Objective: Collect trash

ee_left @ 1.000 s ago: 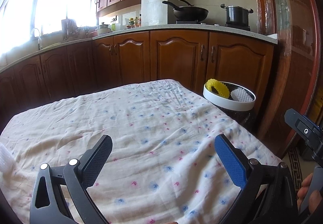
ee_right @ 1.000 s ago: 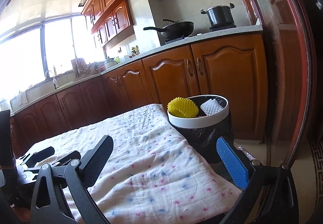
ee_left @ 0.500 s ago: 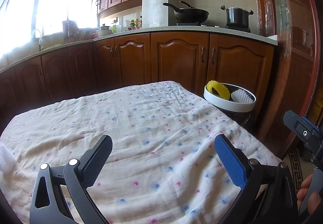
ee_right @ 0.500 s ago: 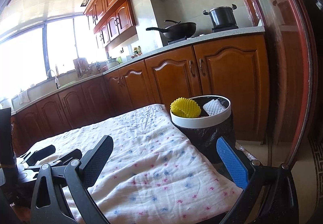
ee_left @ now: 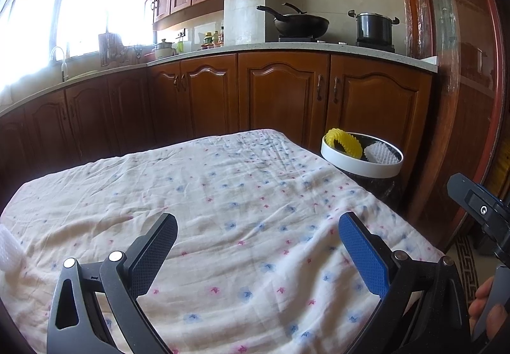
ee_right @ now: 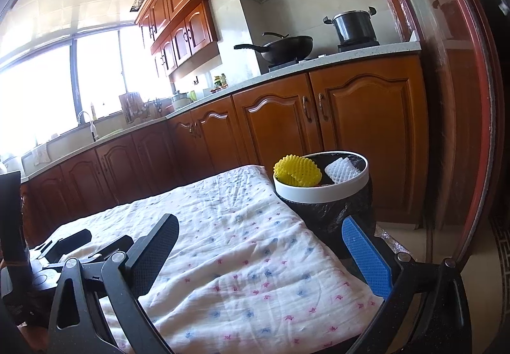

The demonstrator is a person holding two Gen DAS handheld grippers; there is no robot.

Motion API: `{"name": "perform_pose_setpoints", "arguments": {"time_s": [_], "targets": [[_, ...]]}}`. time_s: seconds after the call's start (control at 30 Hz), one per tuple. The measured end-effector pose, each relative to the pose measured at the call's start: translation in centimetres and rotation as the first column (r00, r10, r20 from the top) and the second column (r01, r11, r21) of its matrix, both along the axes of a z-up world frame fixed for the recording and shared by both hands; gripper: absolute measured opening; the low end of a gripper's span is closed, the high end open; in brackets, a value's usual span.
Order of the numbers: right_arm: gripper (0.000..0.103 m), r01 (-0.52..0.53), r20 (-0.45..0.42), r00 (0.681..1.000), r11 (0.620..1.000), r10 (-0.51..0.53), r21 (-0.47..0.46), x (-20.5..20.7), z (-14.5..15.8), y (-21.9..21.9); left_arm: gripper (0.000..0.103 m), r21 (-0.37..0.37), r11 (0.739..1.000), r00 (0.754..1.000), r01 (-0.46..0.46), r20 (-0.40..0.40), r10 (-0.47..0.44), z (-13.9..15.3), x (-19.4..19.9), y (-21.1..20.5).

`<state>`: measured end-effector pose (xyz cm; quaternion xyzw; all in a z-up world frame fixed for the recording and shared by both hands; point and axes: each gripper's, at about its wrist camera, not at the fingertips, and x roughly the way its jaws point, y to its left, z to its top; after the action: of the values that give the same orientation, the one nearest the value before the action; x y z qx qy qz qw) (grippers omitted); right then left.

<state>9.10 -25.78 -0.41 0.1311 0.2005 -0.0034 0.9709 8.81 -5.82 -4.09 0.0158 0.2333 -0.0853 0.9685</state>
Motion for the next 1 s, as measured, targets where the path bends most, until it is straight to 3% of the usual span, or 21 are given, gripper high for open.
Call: {"name": "perform_pose_setpoints", "arguments": {"time_s": [1.0], "targets": [[0.103, -0.015, 0.009, 1.000, 1.000, 0.015, 0.007, 0.04, 0.02, 0.56, 0.102, 0.002, 1.000, 1.000, 0.006, 0.006, -0.006, 0.24, 0.12, 0.00]]}}
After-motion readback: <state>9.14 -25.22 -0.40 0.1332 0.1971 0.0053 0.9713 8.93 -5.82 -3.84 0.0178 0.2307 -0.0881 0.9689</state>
